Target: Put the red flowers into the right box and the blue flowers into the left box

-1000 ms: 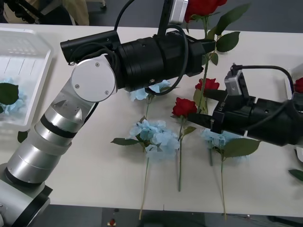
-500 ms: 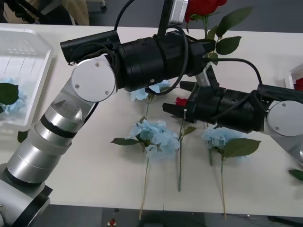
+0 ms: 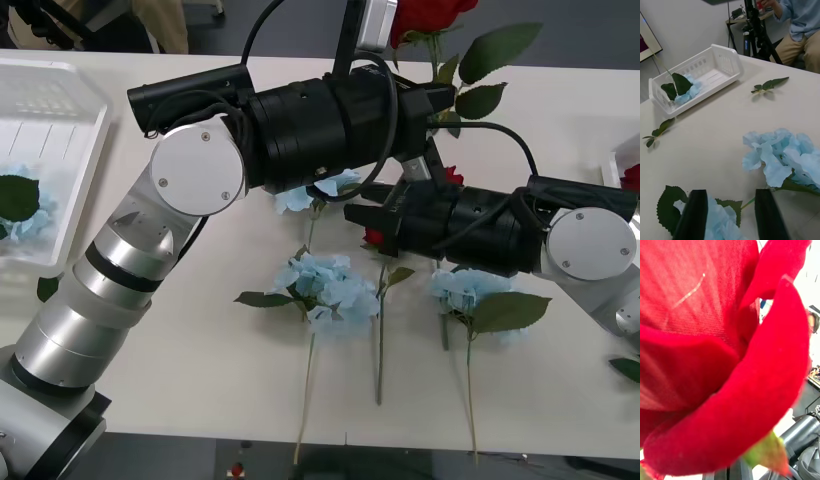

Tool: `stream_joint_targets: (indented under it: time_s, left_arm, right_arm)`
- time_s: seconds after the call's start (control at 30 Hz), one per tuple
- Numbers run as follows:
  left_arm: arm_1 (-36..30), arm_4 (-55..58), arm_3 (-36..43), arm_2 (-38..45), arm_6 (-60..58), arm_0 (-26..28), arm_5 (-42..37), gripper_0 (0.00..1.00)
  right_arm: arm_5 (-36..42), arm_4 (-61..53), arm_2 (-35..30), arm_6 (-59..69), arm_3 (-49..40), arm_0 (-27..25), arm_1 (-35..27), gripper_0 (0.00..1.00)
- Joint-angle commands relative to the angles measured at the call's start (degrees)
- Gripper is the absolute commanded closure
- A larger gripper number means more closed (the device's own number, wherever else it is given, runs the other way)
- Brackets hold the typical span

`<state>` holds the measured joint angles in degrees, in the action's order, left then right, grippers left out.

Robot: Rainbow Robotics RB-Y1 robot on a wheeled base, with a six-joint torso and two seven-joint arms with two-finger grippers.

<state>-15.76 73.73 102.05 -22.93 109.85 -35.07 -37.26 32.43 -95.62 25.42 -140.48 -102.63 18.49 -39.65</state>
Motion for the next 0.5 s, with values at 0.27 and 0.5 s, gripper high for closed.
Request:
stream_joint_targets:
  time_s: [0.27, 0.5]
  left_arm:
    - [-0.6, 0.1, 1.7, 0.1, 2.4, -1.8, 0.5, 0.33]
    - [-0.6, 0.1, 1.7, 0.1, 2.4, -1.8, 0.5, 0.0]
  right_arm:
    - [-0.4, -0.1, -0.6, -0.9, -0.9, 0.5, -1.3, 1.0]
    - [-1.0, -0.3, -0.6, -0.8, -0.9, 0.6, -1.7, 1.0]
